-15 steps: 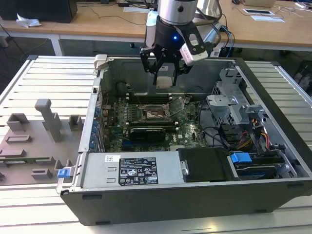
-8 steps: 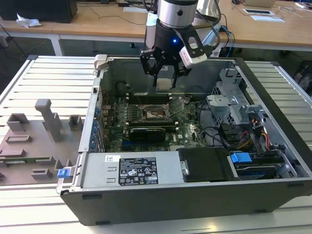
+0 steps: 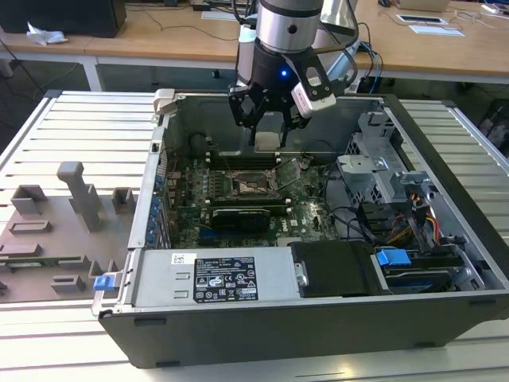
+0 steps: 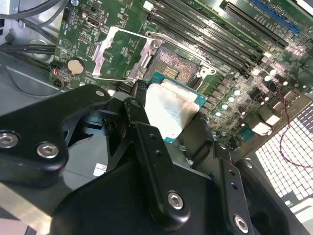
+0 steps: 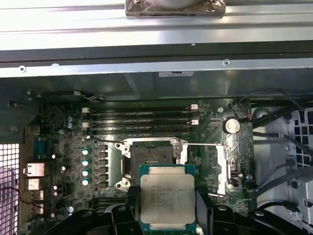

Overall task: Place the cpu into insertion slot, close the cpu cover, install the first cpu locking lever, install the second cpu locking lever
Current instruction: 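Place the cpu into insertion slot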

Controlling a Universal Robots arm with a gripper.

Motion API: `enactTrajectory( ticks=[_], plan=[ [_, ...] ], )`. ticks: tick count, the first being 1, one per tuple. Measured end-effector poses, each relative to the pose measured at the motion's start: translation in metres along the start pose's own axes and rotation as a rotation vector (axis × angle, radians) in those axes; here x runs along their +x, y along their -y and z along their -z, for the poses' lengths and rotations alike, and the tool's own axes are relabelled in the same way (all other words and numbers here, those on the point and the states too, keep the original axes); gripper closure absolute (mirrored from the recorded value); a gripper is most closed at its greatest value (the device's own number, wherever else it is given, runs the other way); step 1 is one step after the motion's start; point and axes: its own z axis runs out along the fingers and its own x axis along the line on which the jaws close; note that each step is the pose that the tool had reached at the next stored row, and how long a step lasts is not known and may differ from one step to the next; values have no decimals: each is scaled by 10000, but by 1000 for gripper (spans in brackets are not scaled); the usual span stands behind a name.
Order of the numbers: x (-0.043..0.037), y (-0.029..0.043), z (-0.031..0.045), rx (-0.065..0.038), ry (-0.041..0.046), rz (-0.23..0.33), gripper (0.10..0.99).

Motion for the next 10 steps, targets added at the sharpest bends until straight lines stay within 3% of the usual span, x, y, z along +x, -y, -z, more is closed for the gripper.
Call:
enactTrajectory(
  ticks=[10],
  plan=[
    [-3,12,-138,0,0,0,545]
  ],
)
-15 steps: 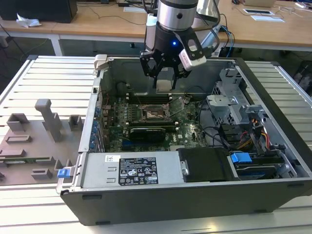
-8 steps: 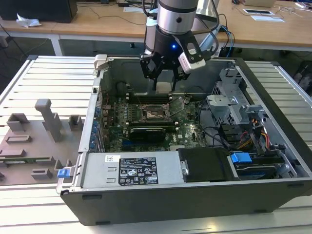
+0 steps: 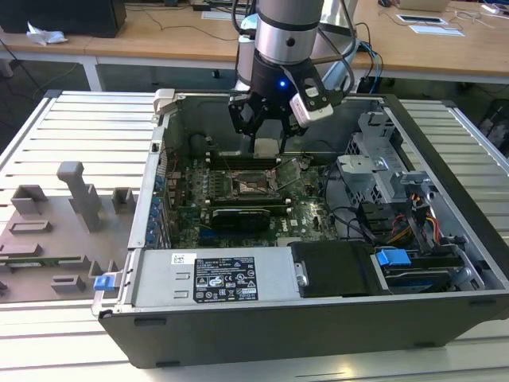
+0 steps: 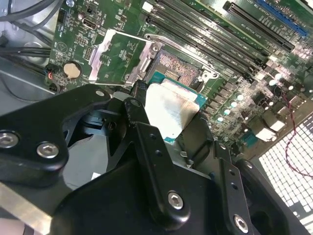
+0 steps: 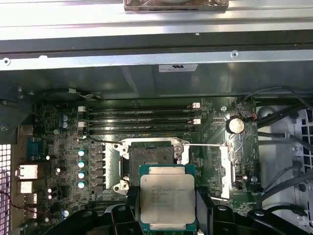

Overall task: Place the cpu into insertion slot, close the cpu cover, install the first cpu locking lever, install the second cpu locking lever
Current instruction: 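Place the cpu into insertion slot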

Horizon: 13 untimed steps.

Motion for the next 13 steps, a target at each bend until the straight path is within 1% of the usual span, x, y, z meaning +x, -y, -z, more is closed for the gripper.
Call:
enactTrajectory(
  ticks=[13],
  plan=[
    [-3,13,-149,-1,1,0,545]
  ],
)
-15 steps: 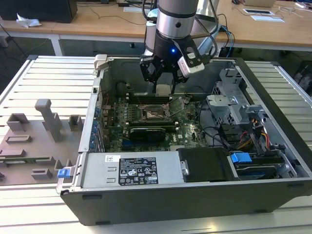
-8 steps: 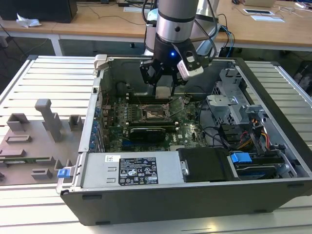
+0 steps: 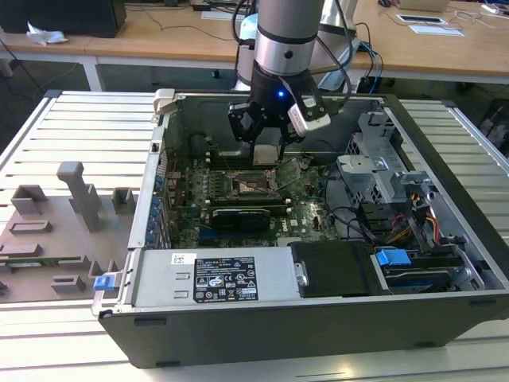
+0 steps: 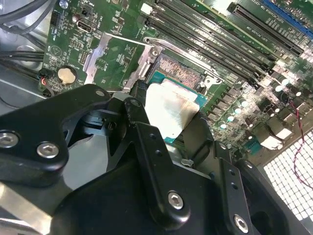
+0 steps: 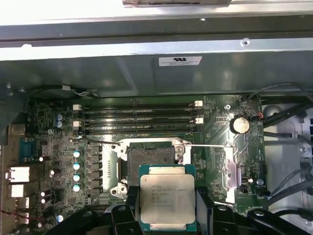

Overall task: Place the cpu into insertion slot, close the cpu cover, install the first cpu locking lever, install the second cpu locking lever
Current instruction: 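Place the cpu into insertion slot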

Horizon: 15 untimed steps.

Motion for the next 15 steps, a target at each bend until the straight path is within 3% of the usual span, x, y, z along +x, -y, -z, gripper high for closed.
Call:
enactTrajectory(
  ticks=[15],
  plan=[
    [-3,14,-161,0,-1,0,545]
  ],
)
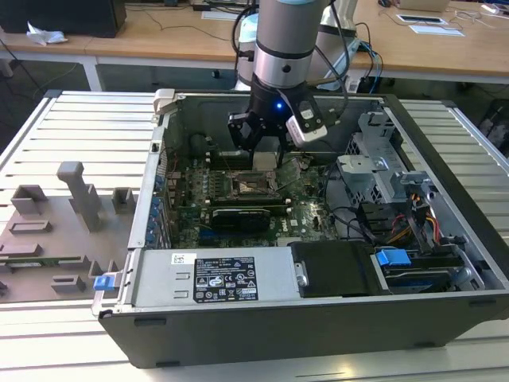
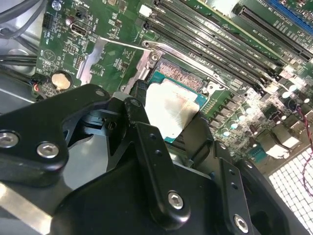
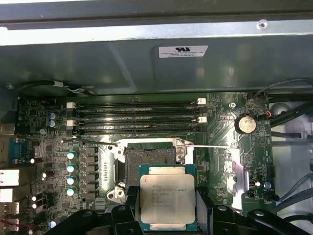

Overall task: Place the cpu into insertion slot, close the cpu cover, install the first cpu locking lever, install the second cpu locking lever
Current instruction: 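Place the cpu into insertion slot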

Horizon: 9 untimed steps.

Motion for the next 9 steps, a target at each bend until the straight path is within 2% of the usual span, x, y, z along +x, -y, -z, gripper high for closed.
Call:
enactTrajectory(
  ticks=[9],
  plan=[
    [-3,13,-142,1,0,0,545]
  ],
)
